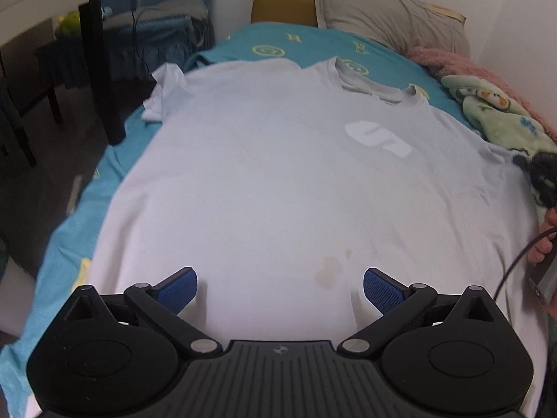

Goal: Fold clothes
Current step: 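Move the right gripper to the T-shirt sleeve and close on it, then fold the held sleeve across the shirt body and open the right gripper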

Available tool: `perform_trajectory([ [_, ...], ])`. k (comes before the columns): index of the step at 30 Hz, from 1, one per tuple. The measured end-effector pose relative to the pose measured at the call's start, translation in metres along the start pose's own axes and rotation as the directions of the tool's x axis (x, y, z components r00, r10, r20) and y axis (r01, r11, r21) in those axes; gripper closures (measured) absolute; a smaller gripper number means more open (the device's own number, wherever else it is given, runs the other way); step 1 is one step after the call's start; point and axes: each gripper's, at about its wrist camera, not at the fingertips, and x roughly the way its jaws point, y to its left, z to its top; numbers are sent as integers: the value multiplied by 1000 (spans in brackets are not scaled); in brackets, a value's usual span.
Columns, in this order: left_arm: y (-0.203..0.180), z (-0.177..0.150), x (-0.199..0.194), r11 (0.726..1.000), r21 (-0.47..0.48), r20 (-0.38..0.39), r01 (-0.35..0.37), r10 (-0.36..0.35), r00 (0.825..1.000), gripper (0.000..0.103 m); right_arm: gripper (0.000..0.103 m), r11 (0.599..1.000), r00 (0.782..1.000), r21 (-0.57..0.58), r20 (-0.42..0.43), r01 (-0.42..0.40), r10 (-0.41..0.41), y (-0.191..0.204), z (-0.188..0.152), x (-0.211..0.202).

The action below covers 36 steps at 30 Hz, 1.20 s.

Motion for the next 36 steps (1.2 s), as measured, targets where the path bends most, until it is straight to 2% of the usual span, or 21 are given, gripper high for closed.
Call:
perform_trajectory([
  [2,1,1,-2,1000,4,10,-16,16,1000,0,93,986,997,-153,-35,-74,69,37,-12,2],
  [6,7,5,-8,998,-11,40,-64,64,997,3,93,899,972,-382,-171,-214,159,98,-53,14],
  [8,11,8,-10,996,-16,61,-82,83,995,5,92,874,956,-413,-246,-254,162,114,-73,23],
  [12,14,16,-16,995,-20,111,-100,102,989,5,86,866,940,-436,-323,-247,106,127,-89,27],
  [13,13,17,-18,995,-13,123,-101,102,987,5,74,872,936,-423,-336,-245,100,127,-87,26],
  [14,11,19,-19,995,-5,136,-103,102,985,5,49,882,930,-393,-347,-258,117,126,-83,23],
  [15,10,20,-21,995,5,149,-104,102,984,5,35,895,927,-355,-347,-271,143,124,-80,15],
  [16,9,20,-22,994,14,161,-104,101,982,5,15,905,928,-324,-336,-276,163,123,-75,7],
  [19,5,19,-27,994,47,191,-102,91,977,5,18,917,938,-297,-300,-265,174,119,-62,-20],
  [23,1,15,-34,995,84,191,-62,45,981,5,18,916,969,-349,-206,-200,133,120,-41,-72],
  [26,3,13,-49,994,100,233,-43,18,972,5,18,927,983,-340,-149,-157,112,122,-22,-113],
  [32,5,3,-70,991,137,255,-6,-29,967,5,18,923,991,-368,-107,-117,82,134,-1,-200],
  [36,-2,-7,-85,980,200,267,13,-67,961,5,18,954,991,-300,-129,-9,-31,138,15,-241],
])
